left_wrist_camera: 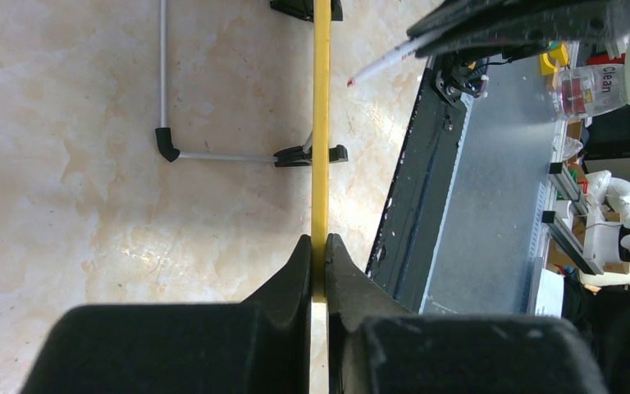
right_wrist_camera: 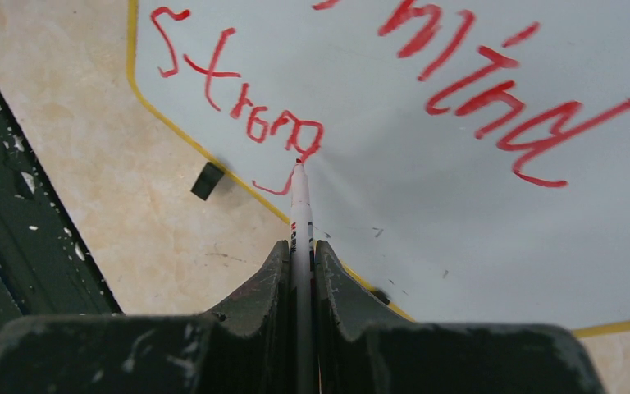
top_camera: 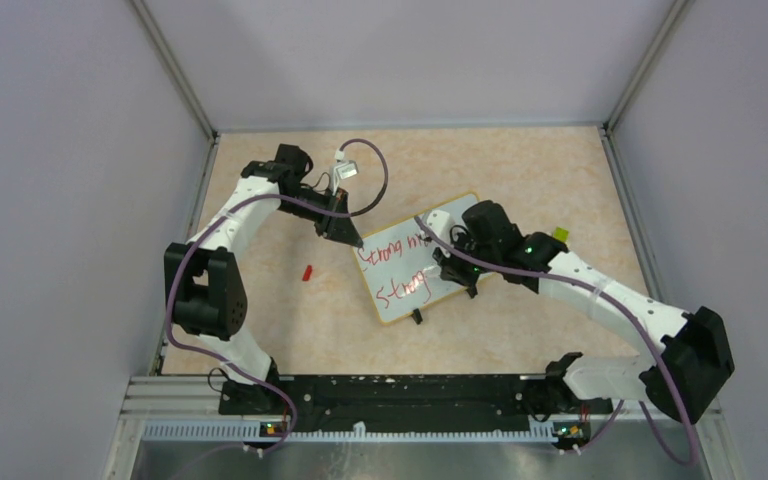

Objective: Write a sentence on the whiteboard

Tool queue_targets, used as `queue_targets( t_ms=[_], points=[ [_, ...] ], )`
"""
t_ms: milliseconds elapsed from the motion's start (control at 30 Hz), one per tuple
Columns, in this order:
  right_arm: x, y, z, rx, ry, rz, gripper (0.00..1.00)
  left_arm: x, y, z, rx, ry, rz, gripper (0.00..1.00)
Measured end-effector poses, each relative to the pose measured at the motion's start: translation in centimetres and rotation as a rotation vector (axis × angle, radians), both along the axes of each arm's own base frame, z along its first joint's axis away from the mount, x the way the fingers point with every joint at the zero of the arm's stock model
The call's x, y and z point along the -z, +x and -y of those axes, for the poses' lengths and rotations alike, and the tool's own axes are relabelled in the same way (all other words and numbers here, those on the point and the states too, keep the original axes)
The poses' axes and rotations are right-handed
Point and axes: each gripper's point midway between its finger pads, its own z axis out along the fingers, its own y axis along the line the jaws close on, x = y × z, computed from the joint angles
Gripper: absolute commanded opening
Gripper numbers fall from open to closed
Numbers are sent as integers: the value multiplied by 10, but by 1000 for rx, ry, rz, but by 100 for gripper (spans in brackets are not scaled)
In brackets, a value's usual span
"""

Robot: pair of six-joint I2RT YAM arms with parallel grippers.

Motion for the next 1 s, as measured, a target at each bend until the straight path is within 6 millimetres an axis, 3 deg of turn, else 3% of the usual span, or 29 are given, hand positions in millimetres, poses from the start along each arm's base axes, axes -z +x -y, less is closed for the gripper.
queue_targets(
  t_ms=[167, 600, 1000],
  points=[
    [-3, 14, 15, 58, -2, 19, 0, 0, 0, 0, 0, 0, 0, 0],
    [2, 25, 33, 107, -60, 45, 0, 0, 0, 0, 0, 0, 0, 0],
    [3, 27, 35, 117, -69, 49, 0, 0, 0, 0, 0, 0, 0, 0]
  ],
)
